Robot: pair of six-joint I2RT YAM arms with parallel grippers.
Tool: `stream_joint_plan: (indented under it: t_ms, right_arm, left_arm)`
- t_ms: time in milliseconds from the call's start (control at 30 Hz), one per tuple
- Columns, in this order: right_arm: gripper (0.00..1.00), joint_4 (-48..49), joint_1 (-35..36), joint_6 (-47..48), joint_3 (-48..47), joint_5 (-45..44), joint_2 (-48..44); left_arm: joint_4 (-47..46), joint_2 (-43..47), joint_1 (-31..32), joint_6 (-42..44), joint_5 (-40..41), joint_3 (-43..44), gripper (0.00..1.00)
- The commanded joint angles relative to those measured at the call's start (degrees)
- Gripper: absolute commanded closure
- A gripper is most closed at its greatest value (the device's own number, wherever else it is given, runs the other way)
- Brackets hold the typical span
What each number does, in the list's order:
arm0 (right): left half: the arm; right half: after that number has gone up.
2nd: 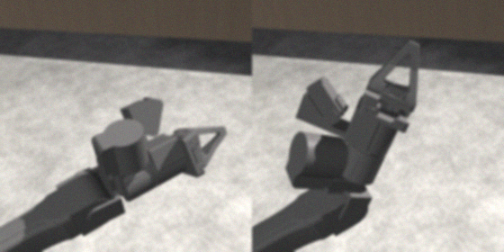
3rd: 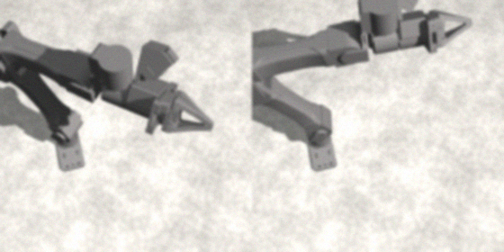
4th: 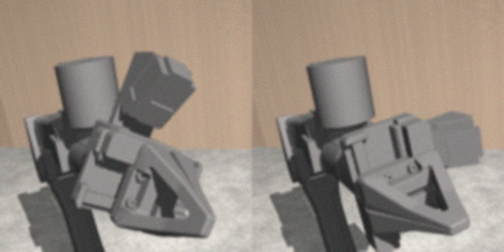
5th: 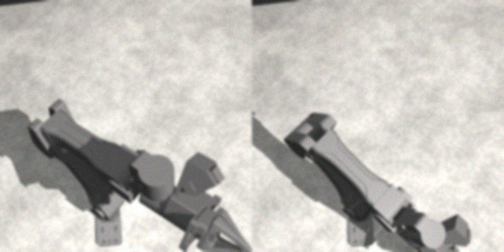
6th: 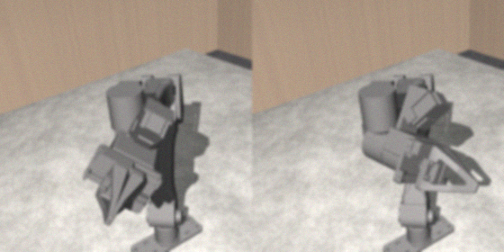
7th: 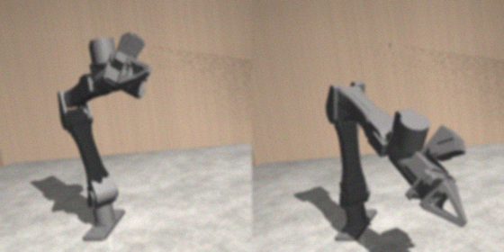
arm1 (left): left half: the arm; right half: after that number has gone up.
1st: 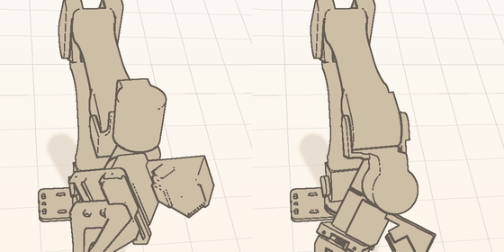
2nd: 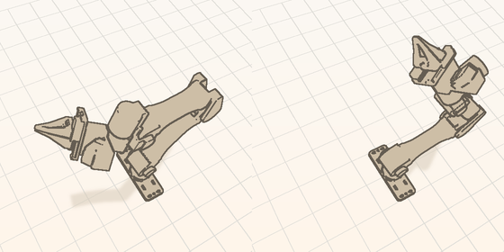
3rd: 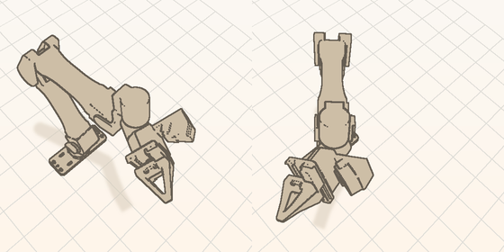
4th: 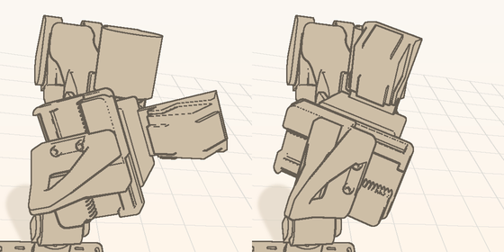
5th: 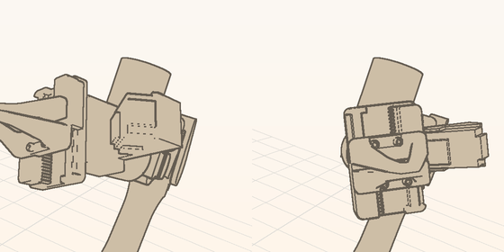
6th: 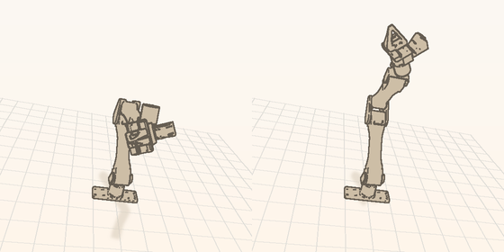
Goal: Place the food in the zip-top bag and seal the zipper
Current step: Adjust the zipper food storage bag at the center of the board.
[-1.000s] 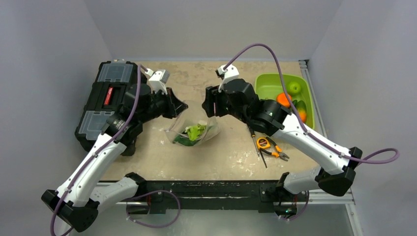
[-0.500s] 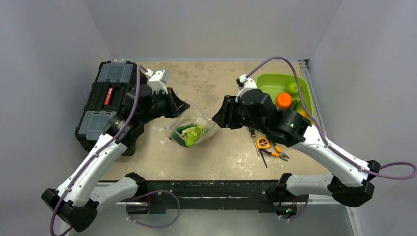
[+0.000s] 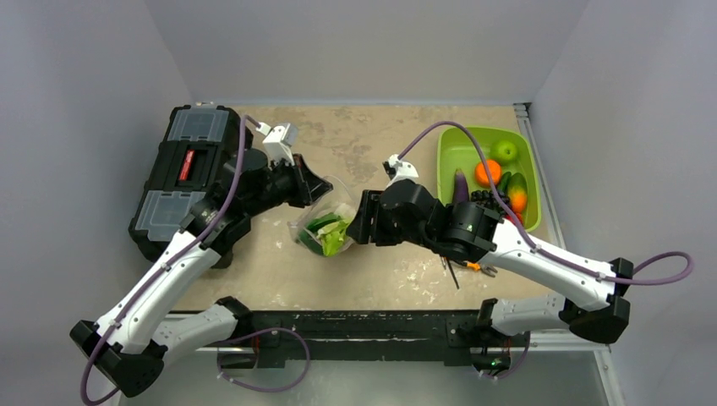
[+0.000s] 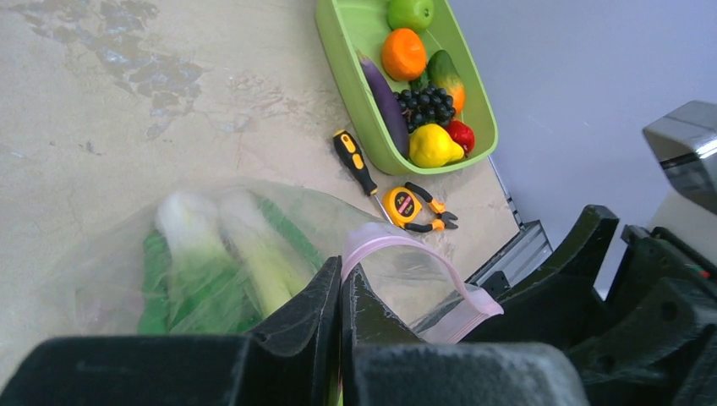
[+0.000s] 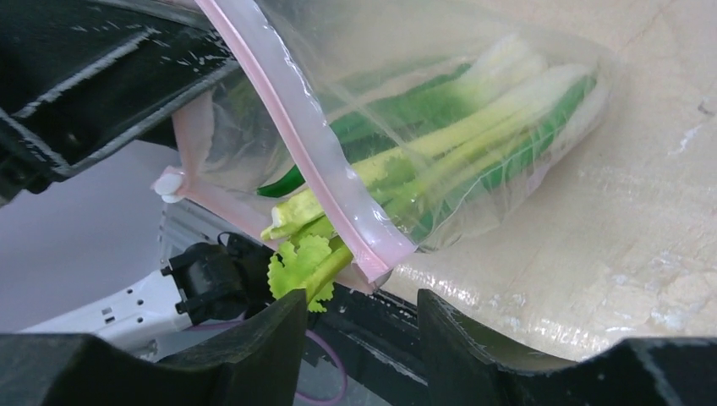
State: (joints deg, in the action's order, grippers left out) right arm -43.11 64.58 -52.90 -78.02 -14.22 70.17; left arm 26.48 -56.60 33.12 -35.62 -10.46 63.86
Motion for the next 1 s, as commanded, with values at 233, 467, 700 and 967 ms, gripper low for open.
stream_joint_plan:
  t_ms: [233, 467, 700, 967]
  right_arm:
    - [0.53, 0.12, 1.95, -7.3, 2.3, -14.33, 1.6]
    - [1.0, 2.46, 2.21, -0.2, -0.15, -15.86, 1.33]
    - [1.0, 10.6, 2.1, 20.88, -10.91, -10.89, 0.28]
    - [1.0, 15.15, -2.06, 39.05, -20.77, -10.61, 7.59]
  left_arm:
    - [-4.31, 2.1, 4.06, -2.36, 3.69, -1.01, 1.0]
    - [1.5, 4.54, 4.12, 3.32, 4.97, 0.86, 1.0]
    - [12.45, 6.75, 4.09, 13.55, 0.26, 7.15, 1.0]
    - [10.69, 10.52, 4.01, 7.07, 6.18, 4.2, 1.0]
